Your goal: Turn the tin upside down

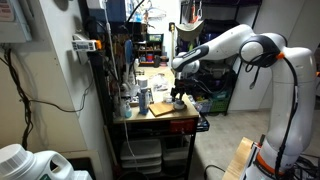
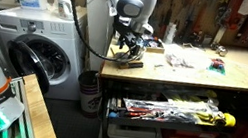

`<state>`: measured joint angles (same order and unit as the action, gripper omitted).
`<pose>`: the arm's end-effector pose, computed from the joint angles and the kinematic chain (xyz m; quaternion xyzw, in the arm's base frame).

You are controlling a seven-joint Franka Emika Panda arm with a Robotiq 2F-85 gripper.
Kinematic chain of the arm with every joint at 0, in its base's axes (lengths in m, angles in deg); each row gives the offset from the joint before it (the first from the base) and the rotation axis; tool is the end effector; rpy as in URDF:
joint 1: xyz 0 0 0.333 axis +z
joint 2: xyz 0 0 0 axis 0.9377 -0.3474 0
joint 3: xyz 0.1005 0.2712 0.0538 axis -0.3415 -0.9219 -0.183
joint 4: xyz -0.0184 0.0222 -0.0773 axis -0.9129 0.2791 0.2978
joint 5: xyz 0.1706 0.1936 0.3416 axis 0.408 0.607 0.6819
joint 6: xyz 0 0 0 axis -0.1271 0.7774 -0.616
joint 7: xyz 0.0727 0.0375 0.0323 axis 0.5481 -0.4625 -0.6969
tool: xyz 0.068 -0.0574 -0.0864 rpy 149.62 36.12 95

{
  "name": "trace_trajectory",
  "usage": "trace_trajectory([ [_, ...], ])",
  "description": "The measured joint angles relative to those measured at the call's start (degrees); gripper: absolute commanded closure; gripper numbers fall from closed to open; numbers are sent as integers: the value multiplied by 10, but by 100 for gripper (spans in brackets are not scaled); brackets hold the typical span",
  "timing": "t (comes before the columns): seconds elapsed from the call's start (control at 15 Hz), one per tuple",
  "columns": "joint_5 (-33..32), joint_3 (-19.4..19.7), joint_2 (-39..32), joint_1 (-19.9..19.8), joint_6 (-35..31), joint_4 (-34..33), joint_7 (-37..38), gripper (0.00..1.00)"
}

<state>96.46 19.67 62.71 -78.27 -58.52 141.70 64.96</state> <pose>0.6234 -0.0975 0.2926 -0.9917 -0.0254 0.0329 0.1219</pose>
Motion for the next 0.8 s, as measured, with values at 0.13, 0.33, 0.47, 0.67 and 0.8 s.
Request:
trace_trajectory([
  [0.13, 0, 0, 0, 0, 0, 0, 0, 0],
  [0.33, 0, -2, 0, 0, 0, -2, -9, 0],
  [0.47, -3, -5, 1, 1, 0, -5, -29, 0],
  [0.67, -30, -8, 6, 4, 0, -7, -54, 0],
  [0.8, -48, -11, 7, 7, 2, -6, -69, 0],
])
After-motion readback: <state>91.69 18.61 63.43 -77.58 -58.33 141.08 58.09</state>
